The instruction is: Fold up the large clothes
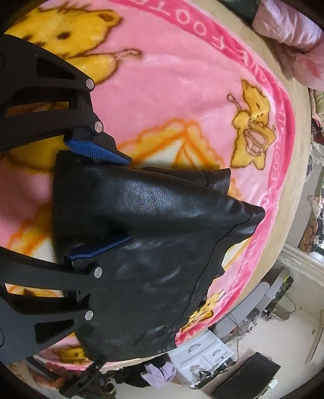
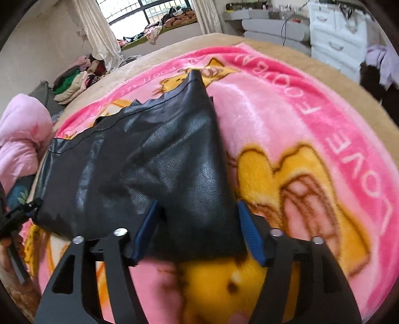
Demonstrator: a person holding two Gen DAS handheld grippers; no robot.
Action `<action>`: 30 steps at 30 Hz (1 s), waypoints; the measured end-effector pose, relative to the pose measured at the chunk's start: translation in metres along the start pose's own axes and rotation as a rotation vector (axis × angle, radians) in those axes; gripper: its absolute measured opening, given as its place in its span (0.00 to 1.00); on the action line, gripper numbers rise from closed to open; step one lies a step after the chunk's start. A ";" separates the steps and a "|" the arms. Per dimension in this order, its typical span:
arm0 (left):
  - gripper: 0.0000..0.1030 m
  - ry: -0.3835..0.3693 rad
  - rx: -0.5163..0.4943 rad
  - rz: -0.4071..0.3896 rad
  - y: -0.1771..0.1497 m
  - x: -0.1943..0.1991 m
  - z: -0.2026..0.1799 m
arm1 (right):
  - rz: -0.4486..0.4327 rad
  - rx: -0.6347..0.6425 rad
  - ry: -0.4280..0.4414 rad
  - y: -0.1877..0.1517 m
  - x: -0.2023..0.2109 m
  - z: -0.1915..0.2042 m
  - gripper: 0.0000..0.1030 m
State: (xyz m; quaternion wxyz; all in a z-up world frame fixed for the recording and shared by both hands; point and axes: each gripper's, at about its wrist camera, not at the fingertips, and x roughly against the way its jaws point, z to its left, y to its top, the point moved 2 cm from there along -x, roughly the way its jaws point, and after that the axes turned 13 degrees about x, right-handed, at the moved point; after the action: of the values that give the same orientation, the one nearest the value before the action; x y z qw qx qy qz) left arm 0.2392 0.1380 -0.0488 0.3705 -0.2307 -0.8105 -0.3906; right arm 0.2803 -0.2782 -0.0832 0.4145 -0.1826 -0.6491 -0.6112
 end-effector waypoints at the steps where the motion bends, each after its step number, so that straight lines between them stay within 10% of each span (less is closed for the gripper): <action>1: 0.47 0.007 -0.010 -0.007 -0.001 0.002 -0.001 | -0.012 0.005 -0.008 0.000 0.004 0.002 0.69; 15: 0.73 0.080 -0.094 -0.071 -0.012 0.030 -0.009 | -0.123 0.144 0.001 0.011 0.043 0.060 0.81; 30: 0.84 0.111 -0.076 -0.091 -0.013 0.038 0.009 | -0.073 0.340 0.096 0.021 0.003 0.172 0.41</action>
State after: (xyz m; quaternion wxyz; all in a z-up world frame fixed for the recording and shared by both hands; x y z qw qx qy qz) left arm 0.2032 0.1408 -0.0286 0.3877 -0.1852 -0.7831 -0.4497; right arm 0.2403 -0.1126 -0.0517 0.4473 -0.0569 -0.7288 -0.5153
